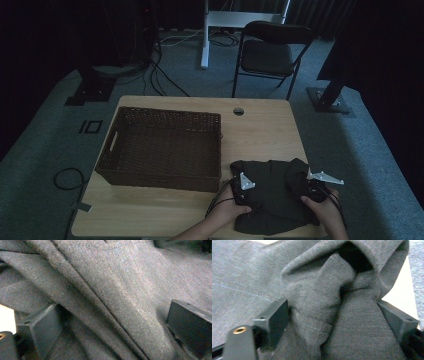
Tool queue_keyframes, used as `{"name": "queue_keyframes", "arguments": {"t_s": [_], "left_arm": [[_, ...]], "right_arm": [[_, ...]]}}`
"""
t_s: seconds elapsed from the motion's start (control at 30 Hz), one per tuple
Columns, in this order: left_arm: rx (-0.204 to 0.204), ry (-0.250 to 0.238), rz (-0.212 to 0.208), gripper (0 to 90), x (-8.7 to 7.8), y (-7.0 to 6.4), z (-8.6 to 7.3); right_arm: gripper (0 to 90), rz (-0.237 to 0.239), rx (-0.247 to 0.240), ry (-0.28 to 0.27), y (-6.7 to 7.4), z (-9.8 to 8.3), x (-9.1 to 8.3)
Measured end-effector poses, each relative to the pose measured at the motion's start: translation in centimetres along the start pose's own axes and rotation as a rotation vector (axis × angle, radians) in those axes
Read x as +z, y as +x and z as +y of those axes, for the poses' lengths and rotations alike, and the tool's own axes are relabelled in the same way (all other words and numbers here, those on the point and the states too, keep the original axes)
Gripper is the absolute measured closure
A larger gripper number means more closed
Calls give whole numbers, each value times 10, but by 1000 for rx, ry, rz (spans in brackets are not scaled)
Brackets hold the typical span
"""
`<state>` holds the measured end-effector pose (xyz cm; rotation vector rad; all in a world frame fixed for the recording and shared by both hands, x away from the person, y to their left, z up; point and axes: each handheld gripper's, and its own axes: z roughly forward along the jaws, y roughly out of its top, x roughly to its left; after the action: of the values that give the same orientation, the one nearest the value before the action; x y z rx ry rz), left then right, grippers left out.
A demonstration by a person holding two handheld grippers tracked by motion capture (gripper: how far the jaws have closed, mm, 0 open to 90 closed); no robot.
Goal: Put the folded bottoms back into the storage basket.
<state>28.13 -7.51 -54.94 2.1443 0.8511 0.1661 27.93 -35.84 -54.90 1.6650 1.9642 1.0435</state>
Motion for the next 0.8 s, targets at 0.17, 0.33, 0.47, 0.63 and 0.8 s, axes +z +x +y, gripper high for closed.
{"name": "queue_keyframes", "arguments": {"t_s": [0.17,0.33,0.47,0.63,0.8], "left_arm": [[14,-35,-26,404,4,0,4],[-22,-1,-54,645,3,-1,13],[5,6,-48,686,0,-1,18],[20,3,-61,700,-8,-1,27],[24,1,-70,702,-13,-3,36]], "right_arm": [[371,26,56,27,1,4,-2],[593,91,59,17,4,5,-3],[616,77,71,14,7,5,-7],[625,99,104,-14,5,6,-14],[630,77,74,-36,10,14,-24]]}}
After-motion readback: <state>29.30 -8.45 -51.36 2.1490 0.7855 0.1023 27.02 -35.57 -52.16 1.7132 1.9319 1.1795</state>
